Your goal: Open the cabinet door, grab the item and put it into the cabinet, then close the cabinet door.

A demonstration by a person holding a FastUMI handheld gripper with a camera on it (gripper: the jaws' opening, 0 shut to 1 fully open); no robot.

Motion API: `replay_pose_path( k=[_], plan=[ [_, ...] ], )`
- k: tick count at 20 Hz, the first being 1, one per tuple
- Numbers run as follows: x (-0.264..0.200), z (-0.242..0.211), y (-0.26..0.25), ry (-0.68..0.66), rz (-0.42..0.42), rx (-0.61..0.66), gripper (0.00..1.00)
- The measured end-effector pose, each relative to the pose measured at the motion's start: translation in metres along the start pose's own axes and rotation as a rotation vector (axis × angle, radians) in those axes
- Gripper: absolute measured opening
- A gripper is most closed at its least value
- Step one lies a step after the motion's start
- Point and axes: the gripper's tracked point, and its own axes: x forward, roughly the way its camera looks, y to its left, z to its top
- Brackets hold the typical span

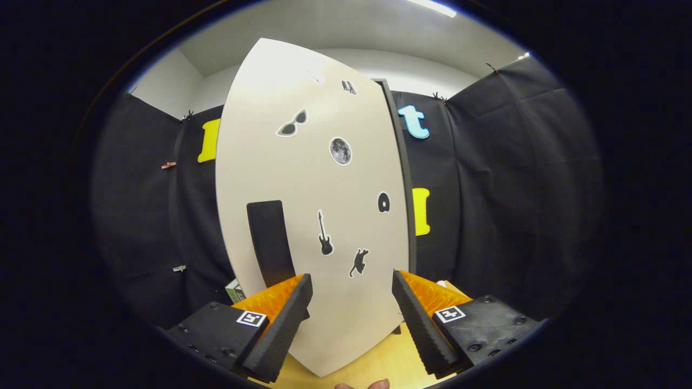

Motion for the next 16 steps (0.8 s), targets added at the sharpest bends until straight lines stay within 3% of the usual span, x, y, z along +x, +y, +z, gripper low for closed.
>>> replay_pose_path(
  k=[6, 16],
  plan=[
    [0.014, -0.005, 0.023, -0.003, 0.029, -0.040, 0.97],
    [0.016, -0.012, 0.015, 0.027, -0.012, -0.082, 0.97]
  ],
)
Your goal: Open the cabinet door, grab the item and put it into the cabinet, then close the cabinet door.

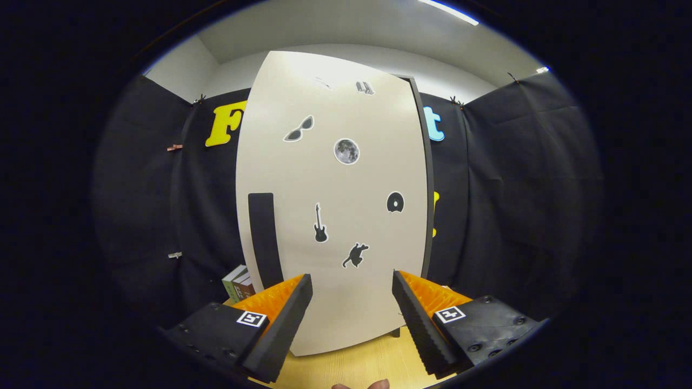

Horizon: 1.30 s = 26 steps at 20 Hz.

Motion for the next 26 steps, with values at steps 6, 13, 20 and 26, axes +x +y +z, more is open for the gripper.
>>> replay_pose_path(
  k=[6, 13, 20, 26],
  plan=[
    [0.000, -0.001, -0.003, 0.000, -0.013, -0.012, 0.97],
    [-0.005, 0.002, -0.002, -0.022, -0.007, -0.018, 0.97],
    [-0.008, 0.010, 0.005, -0.051, 0.003, -0.027, 0.96],
    [-0.013, 0.011, 0.007, -0.052, 0.001, -0.065, 0.97]
  ],
)
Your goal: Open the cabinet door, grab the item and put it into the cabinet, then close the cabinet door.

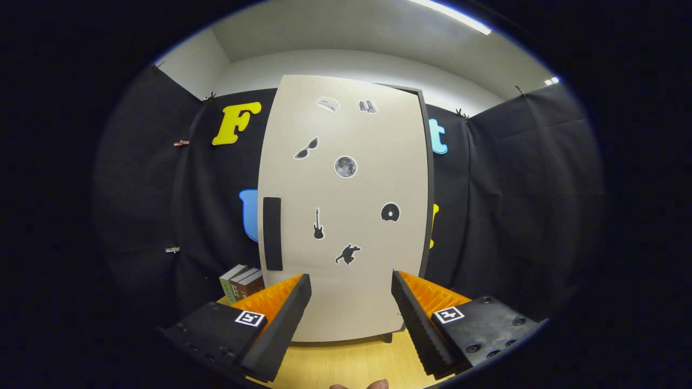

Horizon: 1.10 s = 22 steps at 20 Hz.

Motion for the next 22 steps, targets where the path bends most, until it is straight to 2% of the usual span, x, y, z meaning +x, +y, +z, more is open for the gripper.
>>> replay_pose_path(
  k=[22],
  plan=[
    [-0.010, 0.009, -0.011, 0.012, -0.008, 0.015, 0.98]
  ],
)
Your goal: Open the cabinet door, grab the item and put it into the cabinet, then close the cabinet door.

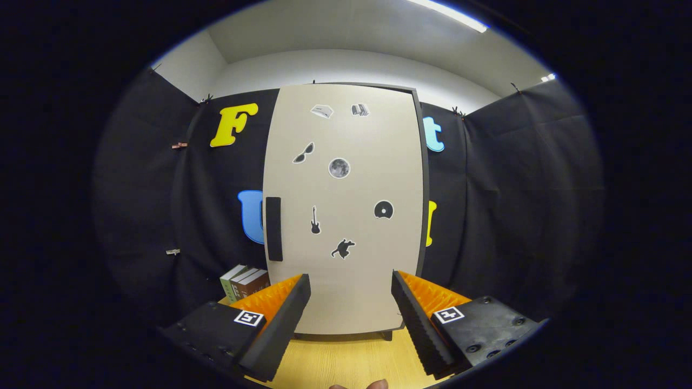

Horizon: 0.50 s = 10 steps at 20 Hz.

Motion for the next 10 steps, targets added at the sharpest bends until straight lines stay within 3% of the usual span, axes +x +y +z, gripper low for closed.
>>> replay_pose_path(
  k=[10],
  plan=[
    [0.0026, 0.0043, -0.0064, 0.000, -0.002, 0.001, 0.98]
  ],
)
